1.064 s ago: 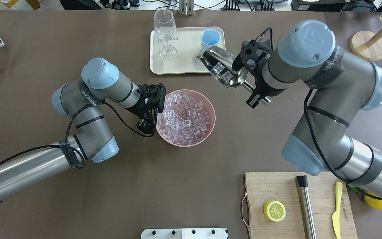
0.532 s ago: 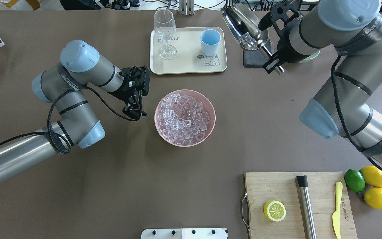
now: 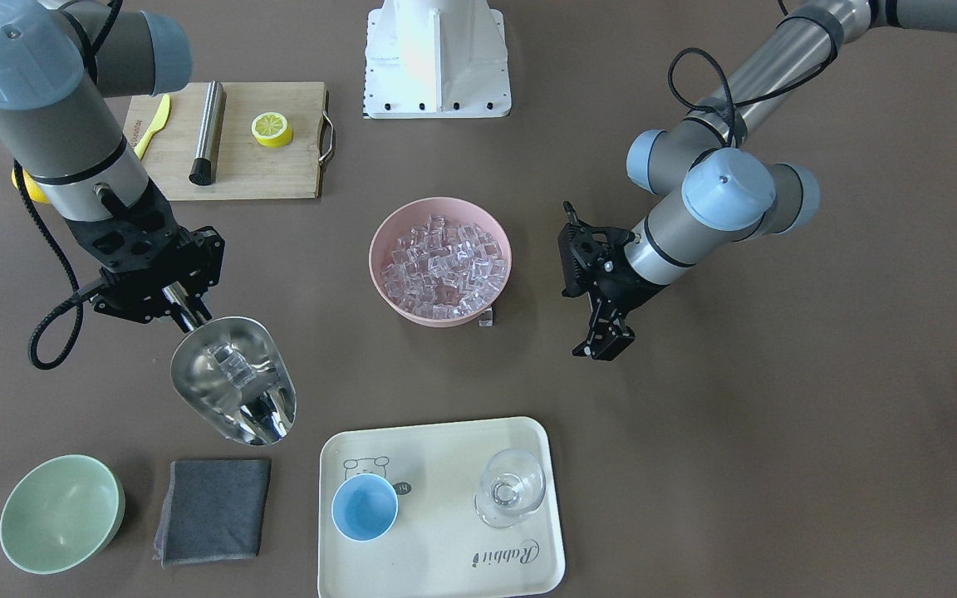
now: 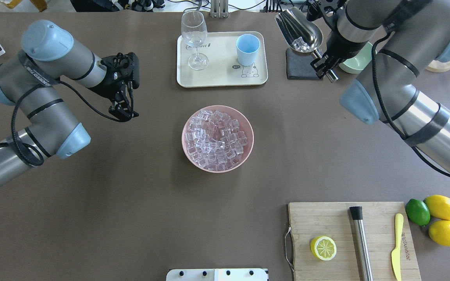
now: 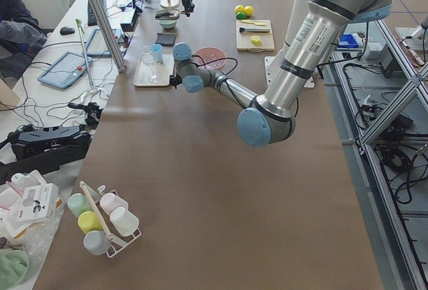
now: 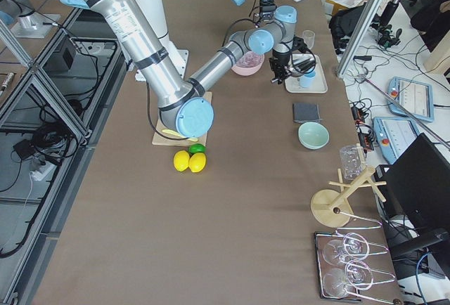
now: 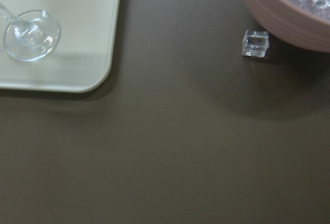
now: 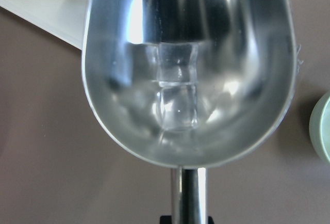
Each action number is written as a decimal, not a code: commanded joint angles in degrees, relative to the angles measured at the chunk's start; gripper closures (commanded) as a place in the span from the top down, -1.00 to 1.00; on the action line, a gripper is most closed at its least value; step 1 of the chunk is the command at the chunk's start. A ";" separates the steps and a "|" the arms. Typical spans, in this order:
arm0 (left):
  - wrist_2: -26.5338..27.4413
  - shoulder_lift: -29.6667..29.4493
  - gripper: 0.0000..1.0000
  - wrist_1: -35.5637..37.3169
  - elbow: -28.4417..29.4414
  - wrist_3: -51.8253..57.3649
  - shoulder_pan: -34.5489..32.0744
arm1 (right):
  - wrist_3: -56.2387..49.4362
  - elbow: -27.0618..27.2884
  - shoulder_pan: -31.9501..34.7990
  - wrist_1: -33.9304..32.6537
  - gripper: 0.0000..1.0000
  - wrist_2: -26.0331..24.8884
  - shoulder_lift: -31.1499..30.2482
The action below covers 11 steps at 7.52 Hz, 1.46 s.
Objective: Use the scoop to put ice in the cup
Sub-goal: 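Tilt the scoop over the blue cup to pour the ice in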
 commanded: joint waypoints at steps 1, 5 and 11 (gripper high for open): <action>0.31 3.81 0.95 11.42 -6.00 -0.13 -7.00 | -0.13 -9.41 1.11 -12.23 -1.00 6.04 8.95; 0.22 6.00 0.95 22.33 -7.23 -0.30 -16.58 | -5.04 -21.27 1.02 -26.22 -1.00 7.54 21.87; -10.68 23.46 0.95 28.77 -13.90 -0.39 -27.84 | -13.23 -29.29 -1.35 -38.54 -1.00 7.72 28.75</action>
